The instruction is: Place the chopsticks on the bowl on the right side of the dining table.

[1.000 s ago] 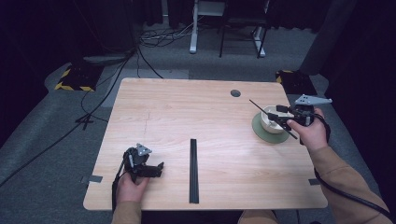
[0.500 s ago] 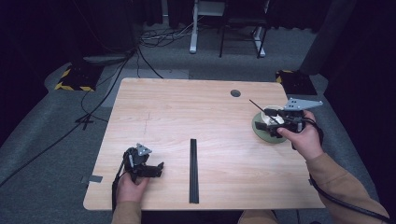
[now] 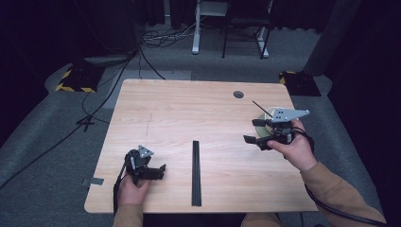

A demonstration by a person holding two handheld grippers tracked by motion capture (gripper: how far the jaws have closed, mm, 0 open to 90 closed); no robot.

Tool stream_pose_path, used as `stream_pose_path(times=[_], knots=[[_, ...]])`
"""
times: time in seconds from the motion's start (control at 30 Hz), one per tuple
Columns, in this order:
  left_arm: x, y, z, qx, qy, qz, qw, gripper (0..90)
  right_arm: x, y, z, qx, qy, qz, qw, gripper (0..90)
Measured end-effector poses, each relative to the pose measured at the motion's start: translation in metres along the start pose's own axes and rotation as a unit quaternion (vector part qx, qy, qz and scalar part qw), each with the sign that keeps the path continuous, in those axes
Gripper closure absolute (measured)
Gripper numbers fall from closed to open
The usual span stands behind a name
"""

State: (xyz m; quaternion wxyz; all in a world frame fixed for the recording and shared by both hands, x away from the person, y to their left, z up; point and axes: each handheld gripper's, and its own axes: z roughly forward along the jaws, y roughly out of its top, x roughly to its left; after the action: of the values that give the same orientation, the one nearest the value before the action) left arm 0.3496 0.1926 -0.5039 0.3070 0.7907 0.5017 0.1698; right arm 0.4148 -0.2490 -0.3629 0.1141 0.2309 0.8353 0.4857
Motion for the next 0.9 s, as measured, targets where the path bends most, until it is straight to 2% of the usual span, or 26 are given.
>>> stream_pose_path(times=[0.13,0.17,0.27,0.4,0.53,0.73,0.9], knots=[[0.0,0.0,0.0,0.0,0.0,0.0,1.0,0.7,0.007,-0.001,0.007,-0.002,0.023,0.013,0.9997,24.3],[0.0,0.0,0.0,0.0,0.0,0.0,1.0,0.7,0.011,-0.003,0.011,0.005,0.026,0.013,0.9996,24.5],[0.0,0.0,0.0,0.0,0.0,0.0,1.0,0.7,0.014,-0.004,0.015,0.001,0.032,0.018,0.9993,24.4],[0.0,0.0,0.0,-0.001,0.0,0.0,1.0,0.7,0.021,-0.007,0.025,0.003,0.036,0.016,0.9992,24.4],[0.0,0.0,0.0,-0.001,0.002,0.0,1.0,0.7,0.028,-0.011,0.039,0.022,0.045,0.0,0.9988,25.5],[0.0,0.0,0.0,-0.001,0.003,0.0,1.0,0.8,0.039,-0.018,0.06,0.03,0.064,0.004,0.9975,26.1],[0.0,0.0,0.0,-0.001,0.003,0.0,1.0,0.8,0.047,-0.022,0.073,0.016,0.068,0.008,0.9975,25.9]])
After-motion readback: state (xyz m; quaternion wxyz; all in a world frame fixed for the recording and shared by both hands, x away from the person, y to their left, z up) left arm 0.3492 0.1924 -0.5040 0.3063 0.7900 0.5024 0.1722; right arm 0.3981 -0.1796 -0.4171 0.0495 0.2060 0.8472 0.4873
